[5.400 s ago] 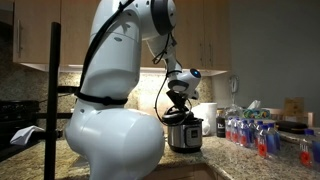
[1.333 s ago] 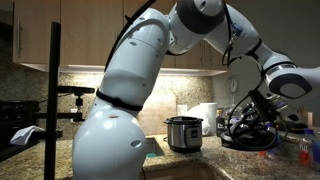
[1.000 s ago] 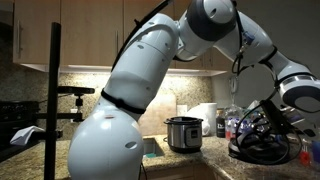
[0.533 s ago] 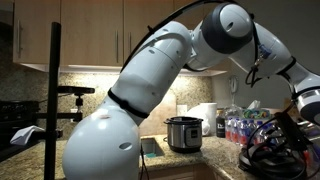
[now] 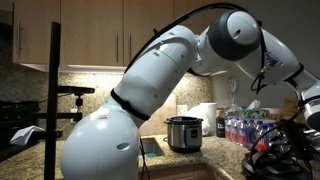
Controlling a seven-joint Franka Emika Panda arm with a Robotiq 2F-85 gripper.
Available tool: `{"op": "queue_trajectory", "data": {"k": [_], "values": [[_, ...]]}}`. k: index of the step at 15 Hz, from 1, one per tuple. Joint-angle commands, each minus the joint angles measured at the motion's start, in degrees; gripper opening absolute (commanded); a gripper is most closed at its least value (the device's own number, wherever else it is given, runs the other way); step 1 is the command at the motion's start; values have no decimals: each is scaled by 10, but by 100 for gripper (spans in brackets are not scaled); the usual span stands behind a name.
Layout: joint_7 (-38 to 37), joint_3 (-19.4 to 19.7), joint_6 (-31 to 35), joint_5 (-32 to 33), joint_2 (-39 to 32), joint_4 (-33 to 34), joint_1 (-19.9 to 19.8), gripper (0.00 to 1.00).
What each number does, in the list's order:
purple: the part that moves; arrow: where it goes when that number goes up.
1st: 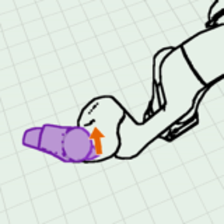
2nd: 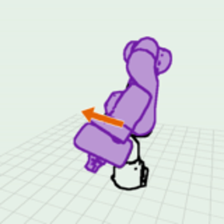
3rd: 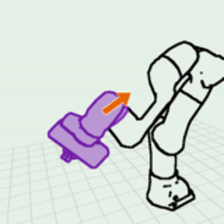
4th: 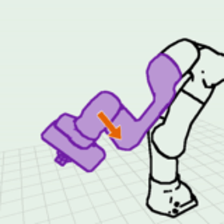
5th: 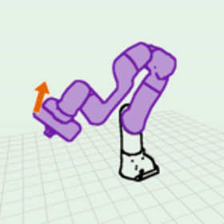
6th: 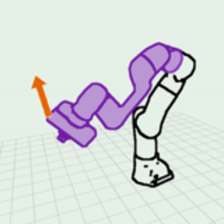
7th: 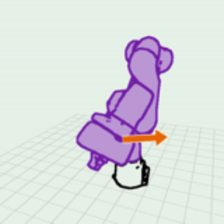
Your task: Remove the black lid from the rice cooker
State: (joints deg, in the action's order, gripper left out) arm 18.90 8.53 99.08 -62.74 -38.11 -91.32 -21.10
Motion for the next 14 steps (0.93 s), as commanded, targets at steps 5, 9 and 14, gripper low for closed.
{"op": "queue_trajectory", "data": {"k": [5, 9, 14], "values": [[-3, -8, -31, -14, 3, 13, -17, 8], [-1, -7, -38, -11, 5, 10, -19, 45], [6, -1, -45, -8, 14, -4, -23, 77]]}}
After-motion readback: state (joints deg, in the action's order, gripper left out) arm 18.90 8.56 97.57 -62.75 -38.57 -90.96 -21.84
